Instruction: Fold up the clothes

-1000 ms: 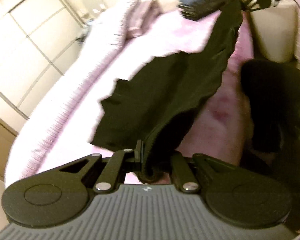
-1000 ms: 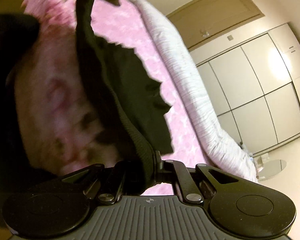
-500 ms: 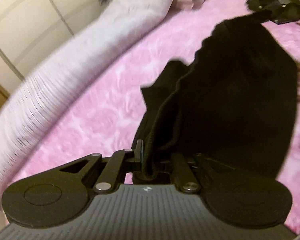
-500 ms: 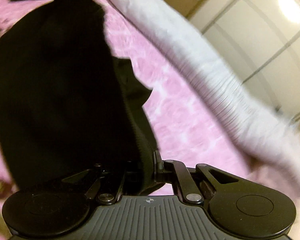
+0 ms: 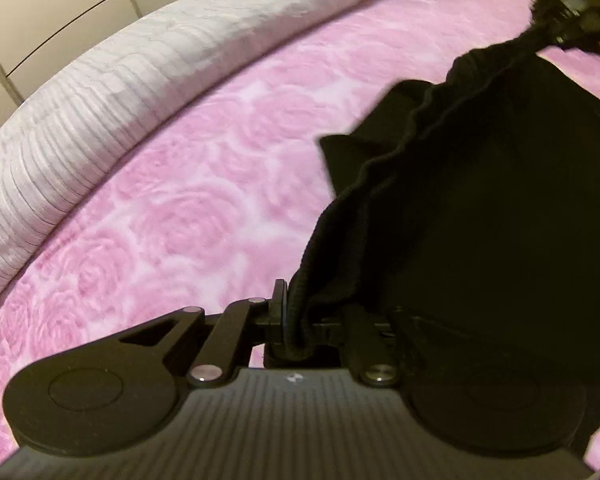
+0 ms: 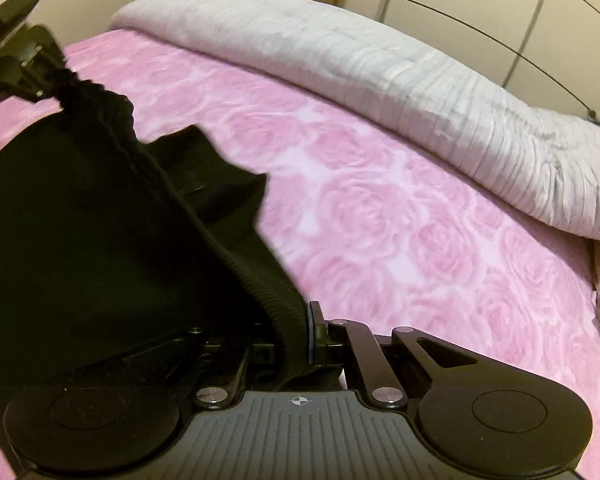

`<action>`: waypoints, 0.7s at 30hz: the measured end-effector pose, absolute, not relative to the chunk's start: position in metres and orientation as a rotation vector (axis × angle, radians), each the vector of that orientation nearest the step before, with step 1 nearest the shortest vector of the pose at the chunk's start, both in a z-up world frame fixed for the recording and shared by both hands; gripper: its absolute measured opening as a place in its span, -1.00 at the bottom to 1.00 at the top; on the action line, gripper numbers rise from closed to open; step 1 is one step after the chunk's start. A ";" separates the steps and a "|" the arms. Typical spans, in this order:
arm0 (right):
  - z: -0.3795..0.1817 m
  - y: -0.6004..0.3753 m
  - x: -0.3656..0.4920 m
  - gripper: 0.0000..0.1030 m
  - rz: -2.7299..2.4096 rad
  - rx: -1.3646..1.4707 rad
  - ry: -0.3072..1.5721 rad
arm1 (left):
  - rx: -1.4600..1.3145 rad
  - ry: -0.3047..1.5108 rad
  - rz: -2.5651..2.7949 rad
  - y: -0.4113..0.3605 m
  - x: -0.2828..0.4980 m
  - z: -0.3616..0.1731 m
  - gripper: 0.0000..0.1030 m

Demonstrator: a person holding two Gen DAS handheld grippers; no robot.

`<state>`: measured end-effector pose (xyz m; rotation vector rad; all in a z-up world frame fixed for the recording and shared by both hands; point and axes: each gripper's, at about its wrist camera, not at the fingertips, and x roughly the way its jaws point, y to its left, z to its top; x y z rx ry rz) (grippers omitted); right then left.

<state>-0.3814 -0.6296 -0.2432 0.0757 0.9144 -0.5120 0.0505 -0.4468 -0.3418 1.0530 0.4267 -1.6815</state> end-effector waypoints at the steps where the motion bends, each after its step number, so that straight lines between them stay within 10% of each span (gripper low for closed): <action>1: -0.250 -0.641 -0.376 -0.90 -0.522 0.099 0.916 | 1.057 0.443 -1.670 -0.457 0.052 -0.350 -0.89; 13: -0.311 -0.710 -0.356 -0.85 -0.546 0.325 0.885 | 1.006 0.575 -1.666 -0.490 0.074 -0.396 -0.77; 16: -0.317 -0.717 -0.361 -0.67 -0.581 0.394 0.859 | 0.959 0.576 -1.600 -0.491 0.079 -0.397 -0.25; 21: -0.309 -0.723 -0.384 0.25 -0.696 0.499 0.771 | 0.867 0.602 -1.512 -0.481 0.105 -0.383 -0.19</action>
